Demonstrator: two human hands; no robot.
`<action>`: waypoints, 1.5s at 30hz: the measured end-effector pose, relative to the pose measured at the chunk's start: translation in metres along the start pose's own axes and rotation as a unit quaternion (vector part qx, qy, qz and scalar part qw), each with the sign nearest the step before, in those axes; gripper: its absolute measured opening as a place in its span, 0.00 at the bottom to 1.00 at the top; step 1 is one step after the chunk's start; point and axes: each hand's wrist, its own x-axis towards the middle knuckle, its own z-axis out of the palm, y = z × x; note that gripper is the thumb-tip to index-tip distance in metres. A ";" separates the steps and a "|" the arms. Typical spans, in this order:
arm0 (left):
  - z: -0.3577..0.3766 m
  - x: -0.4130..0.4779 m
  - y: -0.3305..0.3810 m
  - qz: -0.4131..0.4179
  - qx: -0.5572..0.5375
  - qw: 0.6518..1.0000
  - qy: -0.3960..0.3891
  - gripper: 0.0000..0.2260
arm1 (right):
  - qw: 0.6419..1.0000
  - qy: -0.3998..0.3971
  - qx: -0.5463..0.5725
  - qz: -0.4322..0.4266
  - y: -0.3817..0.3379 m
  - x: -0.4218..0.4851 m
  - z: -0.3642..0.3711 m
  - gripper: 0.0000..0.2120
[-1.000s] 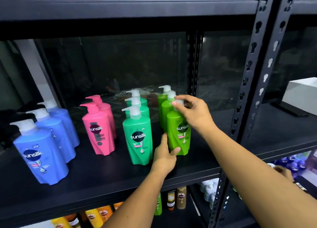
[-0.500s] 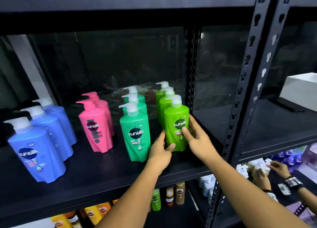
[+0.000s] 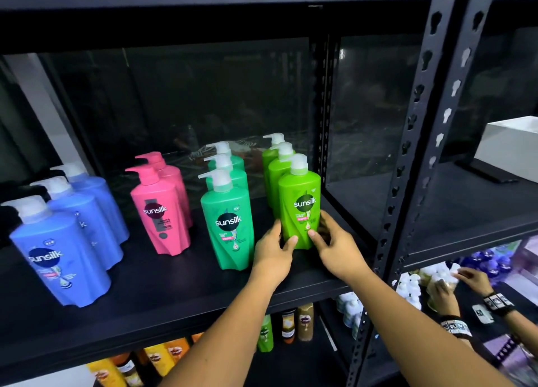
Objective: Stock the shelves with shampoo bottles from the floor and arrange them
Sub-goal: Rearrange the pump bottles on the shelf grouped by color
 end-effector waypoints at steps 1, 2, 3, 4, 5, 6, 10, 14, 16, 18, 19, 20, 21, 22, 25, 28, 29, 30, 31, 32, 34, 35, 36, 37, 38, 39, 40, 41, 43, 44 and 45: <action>-0.001 -0.001 0.000 -0.004 0.005 1.000 -0.002 0.33 | 1.000 0.000 -0.006 0.001 -0.002 0.000 0.000 0.24; -0.002 -0.003 0.001 -0.009 0.014 1.000 -0.005 0.33 | 1.000 0.000 -0.011 0.000 -0.004 -0.001 0.000 0.25; -0.005 -0.007 0.005 -0.011 0.024 1.000 -0.009 0.34 | 1.000 0.002 -0.019 -0.001 -0.005 -0.002 0.000 0.25; -0.008 -0.013 0.010 -0.009 0.038 0.999 -0.016 0.34 | 1.000 0.003 -0.027 -0.003 -0.007 -0.004 -0.001 0.25; -0.012 -0.019 0.015 0.000 0.053 0.998 -0.022 0.34 | 0.999 0.006 -0.036 -0.004 -0.009 -0.005 -0.001 0.26; -0.017 -0.027 0.019 0.012 0.064 0.997 -0.027 0.33 | 0.999 0.008 -0.042 -0.005 -0.012 -0.007 -0.001 0.27; -0.041 -0.061 0.027 0.063 0.114 0.990 -0.056 0.30 | 0.998 0.005 -0.062 0.005 -0.015 -0.014 -0.001 0.29; -0.073 -0.092 0.018 0.099 0.135 0.983 -0.076 0.23 | 0.996 -0.005 -0.077 0.040 -0.017 -0.015 0.004 0.34; -0.087 -0.105 0.012 0.094 0.125 0.987 -0.031 0.18 | 0.995 -0.002 -0.082 0.062 -0.018 -0.016 0.007 0.36; -0.099 -0.113 0.004 0.082 0.090 0.991 0.049 0.11 | 0.993 0.001 -0.080 0.082 -0.019 -0.015 0.009 0.38; -0.104 -0.115 0.000 0.076 0.074 0.990 0.093 0.07 | 0.993 0.001 -0.077 0.091 -0.020 -0.014 0.011 0.40; -0.109 -0.115 -0.002 0.072 0.062 0.986 0.134 0.05 | 0.992 0.002 -0.074 0.100 -0.021 -0.013 0.012 0.42; -0.114 -0.112 -0.005 0.063 0.052 0.982 0.168 0.08 | 0.991 0.002 -0.072 0.110 -0.021 -0.011 0.015 0.43; -0.118 -0.108 -0.006 0.044 0.043 0.980 0.189 0.14 | 0.990 0.003 -0.070 0.119 -0.022 -0.010 0.016 0.43; -0.128 -0.086 -0.007 -0.020 0.000 0.985 0.169 0.37 | 0.987 0.018 -0.080 0.137 -0.026 -0.007 0.021 0.44; -0.130 -0.069 -0.007 -0.014 0.010 0.994 0.112 0.45 | 0.986 0.023 -0.117 0.113 -0.032 -0.013 0.022 0.40; -0.130 -0.065 -0.007 -0.008 0.016 0.995 0.103 0.44 | 0.987 0.027 -0.127 0.098 -0.032 -0.014 0.021 0.38; -0.129 -0.063 -0.007 -0.005 0.017 0.995 0.098 0.41 | 0.987 0.032 -0.132 0.088 -0.033 -0.016 0.020 0.36; -0.128 -0.062 -0.008 -0.003 0.011 0.995 0.096 0.39 | 0.987 0.037 -0.134 0.081 -0.033 -0.016 0.019 0.35; -0.128 -0.062 -0.008 -0.003 0.005 0.995 0.095 0.38 | 0.987 0.041 -0.135 0.078 -0.032 -0.015 0.019 0.35; -0.128 -0.060 -0.010 -0.008 -0.010 0.996 0.089 0.36 | 0.987 0.048 -0.136 0.075 -0.030 -0.014 0.021 0.35; -0.129 -0.059 -0.011 -0.012 -0.016 0.996 0.086 0.36 | 0.986 0.052 -0.138 0.074 -0.029 -0.013 0.022 0.35; -0.129 -0.058 -0.011 -0.016 -0.018 0.996 0.085 0.36 | 0.986 0.056 -0.142 0.072 -0.029 -0.013 0.022 0.36; -0.129 -0.057 -0.011 -0.018 -0.021 0.996 0.085 0.36 | 0.985 0.059 -0.145 0.071 -0.029 -0.012 0.023 0.36; -0.129 -0.057 -0.011 -0.022 -0.021 0.996 0.086 0.36 | 0.985 0.062 -0.147 0.069 -0.030 -0.012 0.024 0.36; -0.129 -0.056 -0.011 -0.024 -0.022 0.996 0.087 0.36 | 0.985 0.064 -0.147 0.069 -0.030 -0.012 0.024 0.36; -0.129 -0.056 -0.011 -0.027 -0.019 0.996 0.088 0.36 | 0.984 0.066 -0.147 0.070 -0.030 -0.012 0.024 0.36; -0.128 -0.055 -0.011 -0.027 -0.014 0.996 0.089 0.35 | 0.984 0.067 -0.147 0.071 -0.029 -0.013 0.025 0.36; -0.126 -0.055 -0.012 -0.016 0.003 0.995 0.099 0.35 | 0.984 0.070 -0.150 0.068 -0.028 -0.013 0.025 0.36; -0.126 -0.054 -0.012 -0.007 0.014 0.994 0.110 0.35 | 0.983 0.071 -0.153 0.067 -0.028 -0.013 0.025 0.36; -0.125 -0.054 -0.012 0.000 0.022 0.993 0.119 0.35 | 0.983 0.072 -0.156 0.069 -0.028 -0.013 0.025 0.36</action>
